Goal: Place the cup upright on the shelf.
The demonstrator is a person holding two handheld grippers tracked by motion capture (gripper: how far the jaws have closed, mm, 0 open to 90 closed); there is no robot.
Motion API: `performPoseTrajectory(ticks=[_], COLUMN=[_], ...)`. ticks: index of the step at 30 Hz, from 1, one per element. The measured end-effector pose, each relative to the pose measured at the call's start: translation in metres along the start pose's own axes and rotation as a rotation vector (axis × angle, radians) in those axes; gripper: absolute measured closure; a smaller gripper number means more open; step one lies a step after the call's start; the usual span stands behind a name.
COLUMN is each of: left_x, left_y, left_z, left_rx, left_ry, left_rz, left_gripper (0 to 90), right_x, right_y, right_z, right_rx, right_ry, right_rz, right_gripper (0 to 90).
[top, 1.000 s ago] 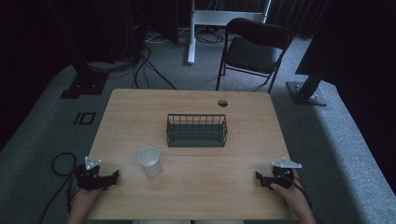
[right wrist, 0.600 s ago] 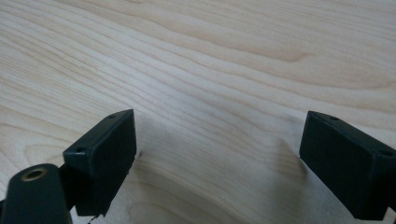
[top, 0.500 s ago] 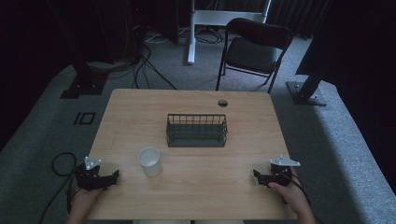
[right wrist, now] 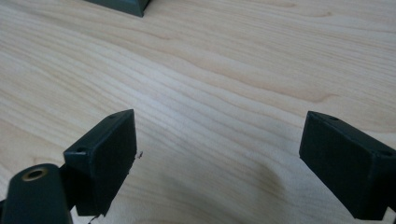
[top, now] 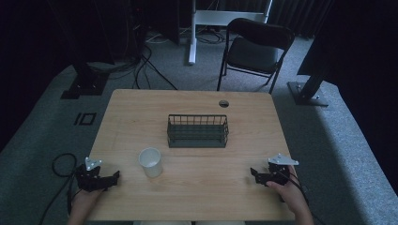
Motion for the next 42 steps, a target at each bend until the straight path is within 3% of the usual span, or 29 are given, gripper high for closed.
performPoseTrajectory(ticks=[19,33,42], left_x=[0.0,0.0,0.0], left_y=[0.0,0.0,0.0], left_z=[0.0,0.0,0.0], left_rx=[0.003,0.003,0.003], left_ry=[0.0,0.0,0.0], left_rz=[-0.003,-0.003,-0.003], left_gripper=[0.8,0.8,0.8], right_x=[0.016,0.032,0.038], right_y=[-0.024,-0.051,-0.068], right_z=[0.007,0.009,0.019], right_rx=[0.034,0.129,0.164], right_ry=[0.029,0.077,0.073], right_rz=[-0.066,-0.1,-0.131], right_gripper=[10.8,10.9,10.9])
Point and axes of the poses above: each handheld gripper's, and its own axes: z roughly forward along the jaws, x roughly out of its top, y roughly to its right, the point moved 3 cm from there along z, roughly forward along the jaws, and after that the axes turned 6 degrees about -z, right-handed, at the moved point
